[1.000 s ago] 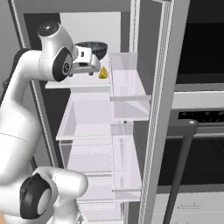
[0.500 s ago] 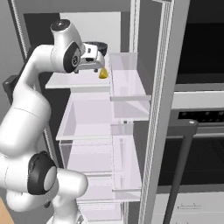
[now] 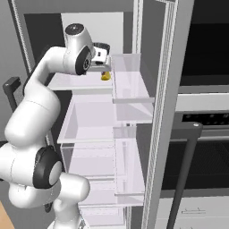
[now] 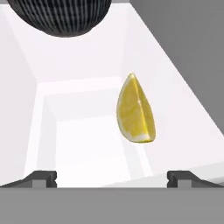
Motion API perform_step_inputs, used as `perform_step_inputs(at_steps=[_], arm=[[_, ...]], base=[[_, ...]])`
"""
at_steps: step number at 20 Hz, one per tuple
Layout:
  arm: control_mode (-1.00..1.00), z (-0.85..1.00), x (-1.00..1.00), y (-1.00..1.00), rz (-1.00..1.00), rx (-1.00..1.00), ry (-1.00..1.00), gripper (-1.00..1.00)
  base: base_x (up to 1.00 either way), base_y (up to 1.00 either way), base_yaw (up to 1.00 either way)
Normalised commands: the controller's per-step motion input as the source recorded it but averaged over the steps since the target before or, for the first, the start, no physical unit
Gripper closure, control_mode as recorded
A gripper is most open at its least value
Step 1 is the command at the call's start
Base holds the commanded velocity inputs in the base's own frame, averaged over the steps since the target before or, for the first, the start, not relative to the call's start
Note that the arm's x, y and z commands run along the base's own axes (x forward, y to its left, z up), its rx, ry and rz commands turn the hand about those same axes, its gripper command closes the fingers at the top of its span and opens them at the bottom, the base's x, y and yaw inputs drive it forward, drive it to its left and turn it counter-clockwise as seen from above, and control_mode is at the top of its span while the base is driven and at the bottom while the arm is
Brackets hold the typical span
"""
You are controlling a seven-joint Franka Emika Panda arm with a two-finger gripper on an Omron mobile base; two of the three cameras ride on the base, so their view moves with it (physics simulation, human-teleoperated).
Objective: Grab a lemon wedge from the fridge and one ice cube from the ice bowl, and put them in the glass of lemonade.
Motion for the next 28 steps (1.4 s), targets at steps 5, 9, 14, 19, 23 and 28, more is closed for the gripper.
perform_step_inputs(at_steps=[5, 9, 14, 19, 23, 28], arm=[[-1.0, -0.06, 0.29, -0.12, 0.0, 0.01, 0.0, -1.0], [-1.0, -0.19, 0.4, 0.0, 0.0, 0.0, 0.0, -1.0], [-1.0, -0.1, 0.54, -0.05, 0.0, 0.0, 0.0, -1.0], [-1.0, 0.0, 0.57, -0.17, 0.0, 0.0, 0.0, -1.0], [-1.0, -0.03, 0.24, -0.11, 0.0, 0.02, 0.0, -1.0], [-1.0, 0.0, -0.15, 0.0, 0.0, 0.0, 0.0, -1.0]], base=[[0.0, 0.0, 0.0], [0.0, 0.0, 0.0], [0.0, 0.0, 0.0], [0.0, 0.0, 0.0], [0.0, 0.0, 0.0], [0.0, 0.0, 0.0]])
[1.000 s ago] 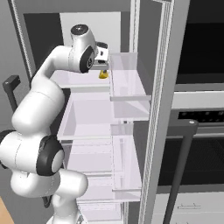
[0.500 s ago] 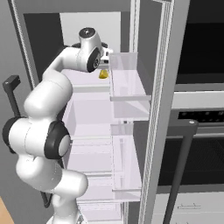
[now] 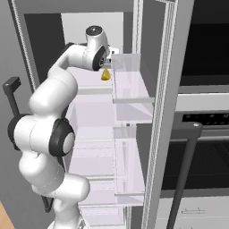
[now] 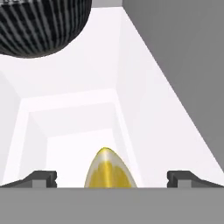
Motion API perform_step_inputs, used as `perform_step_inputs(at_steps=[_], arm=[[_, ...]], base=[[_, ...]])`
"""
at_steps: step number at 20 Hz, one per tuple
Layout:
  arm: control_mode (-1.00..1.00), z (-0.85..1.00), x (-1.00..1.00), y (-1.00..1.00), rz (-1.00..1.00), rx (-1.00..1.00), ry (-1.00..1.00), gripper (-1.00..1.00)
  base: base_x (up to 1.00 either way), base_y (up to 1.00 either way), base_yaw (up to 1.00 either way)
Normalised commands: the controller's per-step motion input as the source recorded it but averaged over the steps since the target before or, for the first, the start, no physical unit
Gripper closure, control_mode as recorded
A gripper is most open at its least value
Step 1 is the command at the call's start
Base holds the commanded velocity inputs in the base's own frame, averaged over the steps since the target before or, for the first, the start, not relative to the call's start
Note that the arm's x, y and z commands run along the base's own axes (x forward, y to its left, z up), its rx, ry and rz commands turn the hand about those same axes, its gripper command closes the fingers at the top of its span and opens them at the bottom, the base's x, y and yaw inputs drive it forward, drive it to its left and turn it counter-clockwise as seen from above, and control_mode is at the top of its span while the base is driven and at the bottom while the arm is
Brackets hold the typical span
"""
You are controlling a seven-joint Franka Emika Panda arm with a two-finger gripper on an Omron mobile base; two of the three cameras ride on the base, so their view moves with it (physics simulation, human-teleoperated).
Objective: Grab a lemon wedge from the fridge and one ice cube from the ice bowl, and put them in the glass of lemonade.
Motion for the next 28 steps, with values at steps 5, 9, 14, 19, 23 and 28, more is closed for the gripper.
perform_step_inputs(at_steps=[5, 9, 14, 19, 23, 28], arm=[[-1.0, -0.05, -0.28, 0.0, 0.0, 0.0, -0.05, -1.0], [-1.0, -0.26, -0.09, 0.0, 0.0, 0.0, -0.04, -1.0], [-1.0, -0.25, 0.0, 0.0, 0.0, 0.0, 0.0, -1.0], [-1.0, -0.24, 0.01, 0.0, 0.0, 0.0, 0.0, -1.0], [-1.0, -0.15, 0.0, 0.0, 0.0, 0.0, 0.0, -1.0], [-1.0, -0.04, 0.0, 0.0, 0.0, 0.0, 0.0, -1.0]], base=[[0.0, 0.0, 0.0], [0.0, 0.0, 0.0], [0.0, 0.0, 0.0], [0.0, 0.0, 0.0], [0.0, 0.0, 0.0], [0.0, 0.0, 0.0]])
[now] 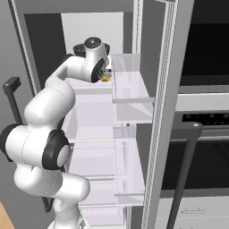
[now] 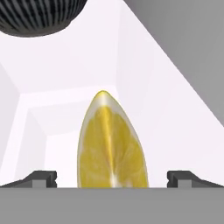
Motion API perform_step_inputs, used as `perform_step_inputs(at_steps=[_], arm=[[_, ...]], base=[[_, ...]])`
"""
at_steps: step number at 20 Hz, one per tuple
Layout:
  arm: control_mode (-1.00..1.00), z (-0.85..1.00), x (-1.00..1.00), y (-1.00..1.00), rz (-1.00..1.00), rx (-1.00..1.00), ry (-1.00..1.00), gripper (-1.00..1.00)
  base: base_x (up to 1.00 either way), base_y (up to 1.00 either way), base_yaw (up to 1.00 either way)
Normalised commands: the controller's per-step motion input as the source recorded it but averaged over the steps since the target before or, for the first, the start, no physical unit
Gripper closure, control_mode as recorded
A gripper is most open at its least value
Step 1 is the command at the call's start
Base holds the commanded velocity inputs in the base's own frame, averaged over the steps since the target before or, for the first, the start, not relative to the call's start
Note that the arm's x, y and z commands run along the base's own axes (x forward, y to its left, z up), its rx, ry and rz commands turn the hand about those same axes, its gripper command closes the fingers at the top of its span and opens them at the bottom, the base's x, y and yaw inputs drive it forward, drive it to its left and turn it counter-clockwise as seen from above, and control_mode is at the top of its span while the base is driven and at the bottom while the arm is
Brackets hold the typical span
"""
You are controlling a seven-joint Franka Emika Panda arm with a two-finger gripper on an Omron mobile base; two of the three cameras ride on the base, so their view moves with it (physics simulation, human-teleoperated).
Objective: Grab a lemon wedge from the fridge and one ice cube from the ice bowl, and put them in the glass of lemonade.
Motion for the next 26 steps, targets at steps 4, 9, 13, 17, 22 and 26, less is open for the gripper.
perform_step_inputs(at_steps=[4, 9, 13, 17, 22, 26], arm=[[-1.0, 0.0, 0.05, 0.03, 0.0, 0.0, 0.0, -1.0], [-1.0, 0.0, 0.23, 0.01, 0.0, 0.0, 0.0, -1.0], [-1.0, 0.0, 0.15, 0.01, 0.0, 0.0, 0.0, 1.0], [-1.0, -0.07, 0.0, 0.0, 0.0, 0.0, 0.03, 1.0], [-1.0, -0.17, -0.01, 0.0, 0.0, 0.0, 0.09, 1.0], [-1.0, -0.03, -0.33, 0.06, 0.0, 0.0, 0.01, 1.0]], base=[[0.0, 0.0, 0.0], [0.0, 0.0, 0.0], [0.0, 0.0, 0.0], [0.0, 0.0, 0.0], [0.0, 0.0, 0.0], [0.0, 0.0, 0.0]])
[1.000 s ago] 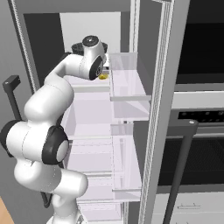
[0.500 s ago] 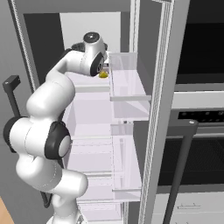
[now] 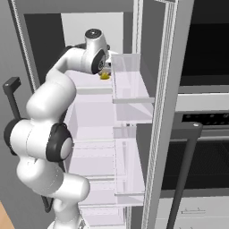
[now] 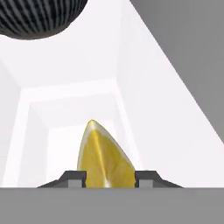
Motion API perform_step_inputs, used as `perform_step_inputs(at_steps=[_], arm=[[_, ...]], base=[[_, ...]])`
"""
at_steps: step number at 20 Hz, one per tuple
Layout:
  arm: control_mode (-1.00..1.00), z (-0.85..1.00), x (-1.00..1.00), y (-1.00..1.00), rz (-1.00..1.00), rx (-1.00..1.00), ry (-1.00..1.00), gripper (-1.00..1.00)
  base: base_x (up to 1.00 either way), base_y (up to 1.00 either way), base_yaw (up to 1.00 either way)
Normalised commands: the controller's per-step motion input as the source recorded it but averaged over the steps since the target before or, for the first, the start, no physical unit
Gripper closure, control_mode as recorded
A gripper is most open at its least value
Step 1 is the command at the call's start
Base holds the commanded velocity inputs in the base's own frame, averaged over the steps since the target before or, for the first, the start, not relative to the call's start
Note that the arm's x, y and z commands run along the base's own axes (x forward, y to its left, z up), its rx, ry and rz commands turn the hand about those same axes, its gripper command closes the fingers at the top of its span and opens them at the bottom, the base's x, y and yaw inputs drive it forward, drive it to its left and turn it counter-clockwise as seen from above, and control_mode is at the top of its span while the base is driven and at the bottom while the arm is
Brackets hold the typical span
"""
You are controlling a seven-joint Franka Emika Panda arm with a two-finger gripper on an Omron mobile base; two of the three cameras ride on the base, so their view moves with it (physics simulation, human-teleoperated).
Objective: Grab a lemon wedge from the fridge and one ice cube from the ice bowl, and put them in the glass of lemonade.
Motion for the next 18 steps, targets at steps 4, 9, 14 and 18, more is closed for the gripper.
perform_step_inputs(at_steps=[4, 9, 14, 18], arm=[[-1.0, 0.0, -0.76, 0.15, 0.0, 0.0, 0.0, 1.0], [-1.0, 0.0, -0.88, 0.23, 0.0, 0.0, 0.0, 1.0], [-1.0, 0.0, -0.92, 0.18, 0.0, 0.0, 0.0, 1.0], [-1.0, 0.0, -1.0, 0.08, 0.0, 0.0, 0.02, 1.0]], base=[[0.0, 0.0, 0.0], [0.0, 0.0, 0.0], [0.0, 0.0, 0.0], [0.0, 0.0, 0.0]])
